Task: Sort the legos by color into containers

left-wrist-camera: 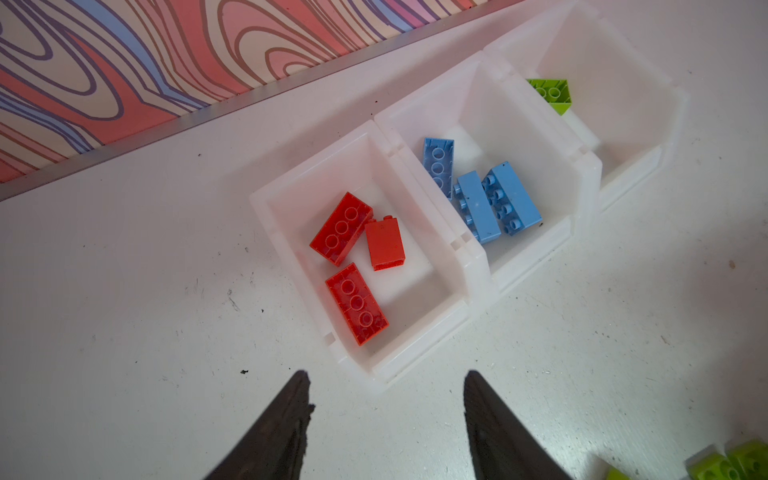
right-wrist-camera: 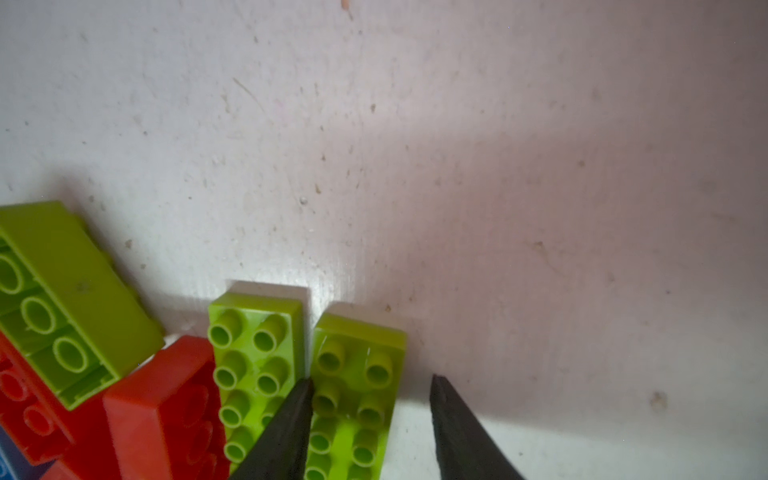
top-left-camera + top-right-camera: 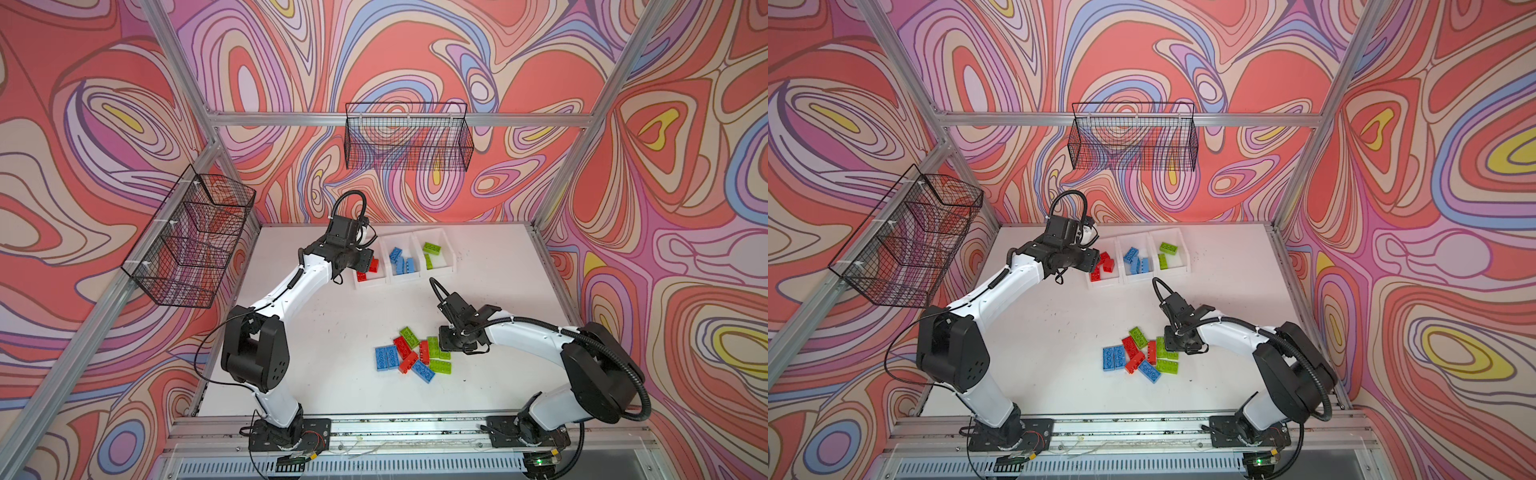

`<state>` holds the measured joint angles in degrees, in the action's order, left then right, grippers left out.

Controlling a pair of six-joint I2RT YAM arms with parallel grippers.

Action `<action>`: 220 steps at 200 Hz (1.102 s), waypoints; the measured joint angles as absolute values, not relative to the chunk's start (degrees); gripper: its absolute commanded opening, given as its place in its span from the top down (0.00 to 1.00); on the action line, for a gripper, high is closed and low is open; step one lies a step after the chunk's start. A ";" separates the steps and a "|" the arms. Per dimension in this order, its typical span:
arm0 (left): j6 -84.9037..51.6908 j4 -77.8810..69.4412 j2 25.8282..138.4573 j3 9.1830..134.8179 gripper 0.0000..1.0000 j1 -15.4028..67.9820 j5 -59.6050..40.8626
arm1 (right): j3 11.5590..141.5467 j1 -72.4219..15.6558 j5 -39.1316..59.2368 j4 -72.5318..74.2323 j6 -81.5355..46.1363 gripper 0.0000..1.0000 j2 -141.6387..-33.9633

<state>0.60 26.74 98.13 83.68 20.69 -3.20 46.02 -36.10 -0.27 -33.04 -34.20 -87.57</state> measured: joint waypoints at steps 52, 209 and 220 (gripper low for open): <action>0.60 26.76 98.13 83.68 0.39 20.69 -3.20 | 48.27 -34.35 -5.54 -36.45 -33.85 0.43 -89.12; 0.64 26.89 98.15 83.68 0.39 20.69 -4.01 | 44.12 -39.27 -8.10 -34.33 -52.53 0.62 -86.56; 0.64 26.96 98.15 83.68 0.39 20.69 -4.03 | 44.34 -39.33 -8.32 -34.17 -52.82 0.68 -86.83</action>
<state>0.64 26.96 98.15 83.68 20.69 -4.03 44.34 -39.33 -8.32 -34.17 -52.82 -86.83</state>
